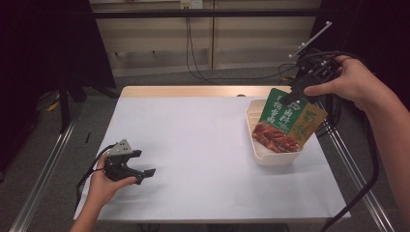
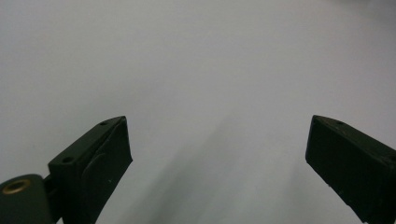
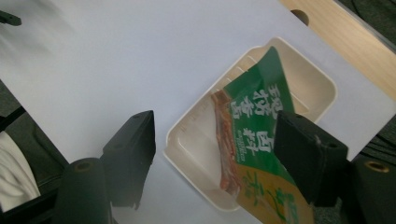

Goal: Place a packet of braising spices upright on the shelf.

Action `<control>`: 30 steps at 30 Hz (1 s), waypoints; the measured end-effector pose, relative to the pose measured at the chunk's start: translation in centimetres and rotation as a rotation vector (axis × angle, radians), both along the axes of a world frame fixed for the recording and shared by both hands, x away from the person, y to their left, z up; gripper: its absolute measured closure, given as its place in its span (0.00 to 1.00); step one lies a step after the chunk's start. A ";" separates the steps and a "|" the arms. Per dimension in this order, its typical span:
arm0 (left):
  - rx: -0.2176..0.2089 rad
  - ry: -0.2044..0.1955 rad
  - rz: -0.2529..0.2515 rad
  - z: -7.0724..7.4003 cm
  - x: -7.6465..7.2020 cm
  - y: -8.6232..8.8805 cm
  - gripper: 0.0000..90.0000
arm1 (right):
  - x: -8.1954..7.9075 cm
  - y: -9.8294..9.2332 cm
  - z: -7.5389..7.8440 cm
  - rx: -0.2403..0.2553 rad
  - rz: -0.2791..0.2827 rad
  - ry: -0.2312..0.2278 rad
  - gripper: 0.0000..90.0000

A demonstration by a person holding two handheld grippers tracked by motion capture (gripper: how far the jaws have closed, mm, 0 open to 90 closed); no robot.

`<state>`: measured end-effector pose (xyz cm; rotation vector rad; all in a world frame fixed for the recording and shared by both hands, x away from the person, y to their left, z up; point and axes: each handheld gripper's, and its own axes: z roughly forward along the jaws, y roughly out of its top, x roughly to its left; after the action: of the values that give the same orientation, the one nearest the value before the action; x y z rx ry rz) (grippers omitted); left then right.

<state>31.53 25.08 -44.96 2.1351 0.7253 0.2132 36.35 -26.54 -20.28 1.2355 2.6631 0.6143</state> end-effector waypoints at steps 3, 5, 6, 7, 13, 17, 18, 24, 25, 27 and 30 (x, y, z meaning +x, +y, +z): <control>-0.004 0.003 0.002 0.0 0.0 0.0 0.07 | -0.1 0.6 -0.2 0.000 0.017 -0.001 0.30; -0.005 0.002 0.004 0.0 -0.1 0.0 0.07 | -0.1 1.0 -0.4 0.002 0.029 -0.006 0.29; 0.000 0.002 0.005 0.0 -0.1 0.0 0.07 | -0.1 1.1 -0.4 0.004 0.031 -0.004 0.29; 0.003 -0.003 0.003 0.0 -0.1 0.0 0.07 | -0.2 1.3 -0.5 0.010 0.033 -0.003 0.29; -0.010 -0.002 0.002 0.0 -0.1 0.0 0.07 | -0.1 2.5 -1.4 0.008 0.057 -0.006 0.26; -0.013 -0.004 0.004 0.0 -0.1 0.1 0.07 | -0.1 3.2 -1.9 0.013 0.067 0.001 0.24; -0.005 -0.009 0.006 0.1 -0.1 0.1 0.07 | -0.1 3.4 -2.0 0.018 0.072 -0.001 0.23; -0.016 -0.005 0.007 0.1 -0.1 0.2 0.07 | 0.0 4.0 -2.5 0.027 0.093 -0.010 0.22; -0.016 -0.005 0.007 0.1 -0.1 0.2 0.07 | -0.1 4.2 -2.6 0.029 0.099 -0.010 0.22; -0.021 0.001 0.003 0.2 -0.2 0.2 0.07 | -0.1 4.5 -3.0 0.036 0.105 -0.007 0.20; -0.026 0.001 -0.001 0.1 -0.1 0.2 0.07 | -0.1 4.8 -3.3 0.039 0.112 -0.005 0.19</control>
<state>31.40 25.32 -44.84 2.1110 0.7236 0.2004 36.24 -21.79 -23.58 1.0977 2.7435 0.6877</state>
